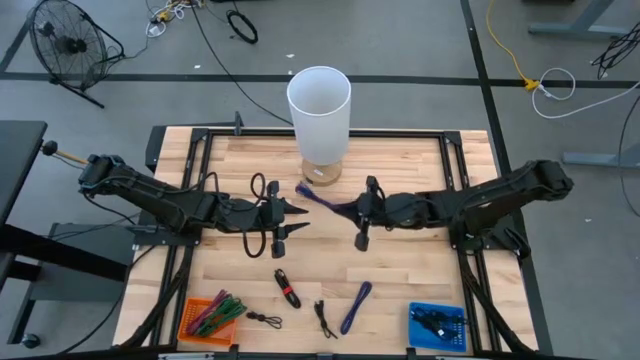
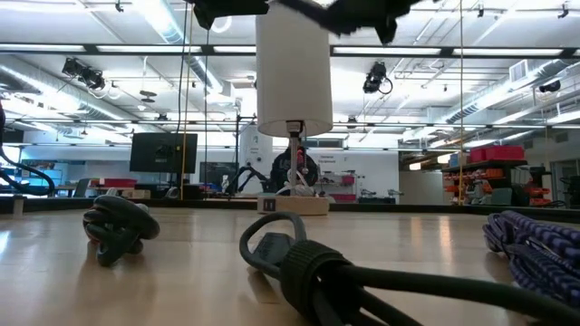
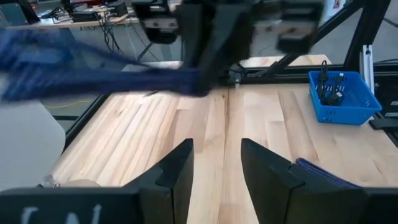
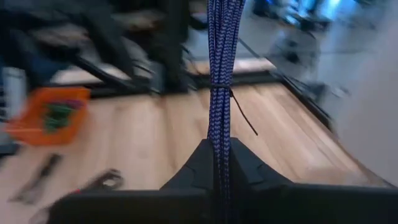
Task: Pick & Place USB Port
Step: Put the black and violet charger cable into the orange bin
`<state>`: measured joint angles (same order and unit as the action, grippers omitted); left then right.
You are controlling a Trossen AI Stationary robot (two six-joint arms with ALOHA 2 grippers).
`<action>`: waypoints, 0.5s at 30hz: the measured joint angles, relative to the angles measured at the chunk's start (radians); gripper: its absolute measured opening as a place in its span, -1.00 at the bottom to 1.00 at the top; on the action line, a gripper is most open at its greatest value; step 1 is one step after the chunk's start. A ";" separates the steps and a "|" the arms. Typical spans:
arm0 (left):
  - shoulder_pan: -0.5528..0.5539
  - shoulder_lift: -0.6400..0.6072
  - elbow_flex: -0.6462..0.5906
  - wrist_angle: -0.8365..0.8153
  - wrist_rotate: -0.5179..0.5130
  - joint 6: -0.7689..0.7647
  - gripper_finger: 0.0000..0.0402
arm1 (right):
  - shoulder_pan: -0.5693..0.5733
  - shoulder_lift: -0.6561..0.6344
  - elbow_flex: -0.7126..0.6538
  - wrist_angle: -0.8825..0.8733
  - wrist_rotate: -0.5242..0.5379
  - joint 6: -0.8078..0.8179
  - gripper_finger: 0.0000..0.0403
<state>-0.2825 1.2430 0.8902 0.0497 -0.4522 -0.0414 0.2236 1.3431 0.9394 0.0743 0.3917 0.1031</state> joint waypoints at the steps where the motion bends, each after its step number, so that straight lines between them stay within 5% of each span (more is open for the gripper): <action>1: 0.000 0.000 0.000 0.000 0.000 0.000 -0.30 | 0.008 0.000 0.000 0.023 -0.016 -0.009 -0.94; 15: -0.001 0.000 0.000 0.209 0.004 0.028 -0.30 | 0.085 0.008 0.000 0.147 -0.015 -0.093 -0.94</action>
<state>-0.2836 1.2430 0.8902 0.2582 -0.4484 -0.0138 0.3089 1.3506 0.9390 0.2211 0.3770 0.0104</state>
